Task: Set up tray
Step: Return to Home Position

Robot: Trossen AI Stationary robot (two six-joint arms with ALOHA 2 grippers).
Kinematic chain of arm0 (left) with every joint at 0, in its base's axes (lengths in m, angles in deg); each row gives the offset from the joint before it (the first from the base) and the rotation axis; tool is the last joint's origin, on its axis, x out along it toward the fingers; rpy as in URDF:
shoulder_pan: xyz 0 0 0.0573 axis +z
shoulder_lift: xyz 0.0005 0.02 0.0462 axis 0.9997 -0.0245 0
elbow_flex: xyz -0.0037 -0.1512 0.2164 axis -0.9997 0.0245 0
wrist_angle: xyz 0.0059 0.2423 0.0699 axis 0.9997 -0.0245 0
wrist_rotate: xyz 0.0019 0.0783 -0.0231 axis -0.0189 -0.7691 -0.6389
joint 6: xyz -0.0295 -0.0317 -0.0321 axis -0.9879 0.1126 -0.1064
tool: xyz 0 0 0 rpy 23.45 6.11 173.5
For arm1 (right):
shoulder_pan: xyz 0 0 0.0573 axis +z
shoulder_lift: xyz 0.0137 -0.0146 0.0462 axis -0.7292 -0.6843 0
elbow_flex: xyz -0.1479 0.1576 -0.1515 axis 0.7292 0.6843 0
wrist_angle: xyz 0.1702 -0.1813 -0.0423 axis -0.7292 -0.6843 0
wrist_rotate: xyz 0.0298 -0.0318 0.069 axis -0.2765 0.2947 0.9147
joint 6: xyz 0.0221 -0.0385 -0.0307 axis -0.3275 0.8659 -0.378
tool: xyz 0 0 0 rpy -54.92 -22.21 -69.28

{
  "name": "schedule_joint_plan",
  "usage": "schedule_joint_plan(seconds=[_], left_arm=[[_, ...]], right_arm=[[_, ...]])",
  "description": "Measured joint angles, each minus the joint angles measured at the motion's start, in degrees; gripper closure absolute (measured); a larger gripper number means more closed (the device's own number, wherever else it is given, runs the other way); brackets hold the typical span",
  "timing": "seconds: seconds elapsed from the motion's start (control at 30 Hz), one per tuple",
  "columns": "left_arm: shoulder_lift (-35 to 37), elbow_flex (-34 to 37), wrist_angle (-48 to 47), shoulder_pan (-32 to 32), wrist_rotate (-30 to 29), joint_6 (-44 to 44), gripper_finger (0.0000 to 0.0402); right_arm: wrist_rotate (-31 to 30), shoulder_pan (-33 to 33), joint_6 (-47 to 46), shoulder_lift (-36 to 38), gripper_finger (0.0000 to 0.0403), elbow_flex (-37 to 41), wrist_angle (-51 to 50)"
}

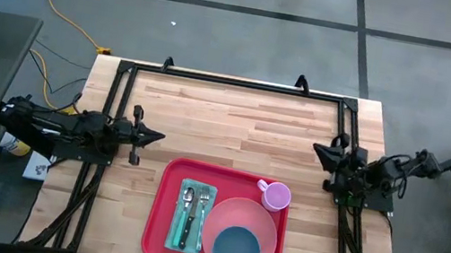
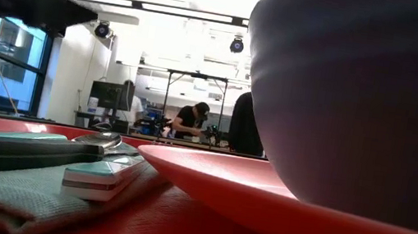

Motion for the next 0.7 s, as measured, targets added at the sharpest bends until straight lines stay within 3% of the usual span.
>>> schedule_joint_plan(seconds=[0.2,0.33,0.5,0.7], left_arm=[[0.0,0.0,-5.8,0.0,-6.1,7.7,0.0390],[0.0,0.0,-5.6,0.0,-9.6,10.5,0.0373],[0.0,0.0,-5.7,0.0,-10.6,19.7,0.0344],[-2.9,0.0,-5.7,0.1,-13.7,20.0,0.0367]], right_arm=[[1.6,-6.4,-11.0,0.0,0.0403,0.0,-15.6],[9.7,-12.2,-16.9,0.0,0.0403,0.0,-22.0],[21.5,-19.5,-14.4,-0.1,0.0403,0.0,-24.0],[33.2,-28.3,-12.5,-0.1,0.0403,-0.1,-25.7]])
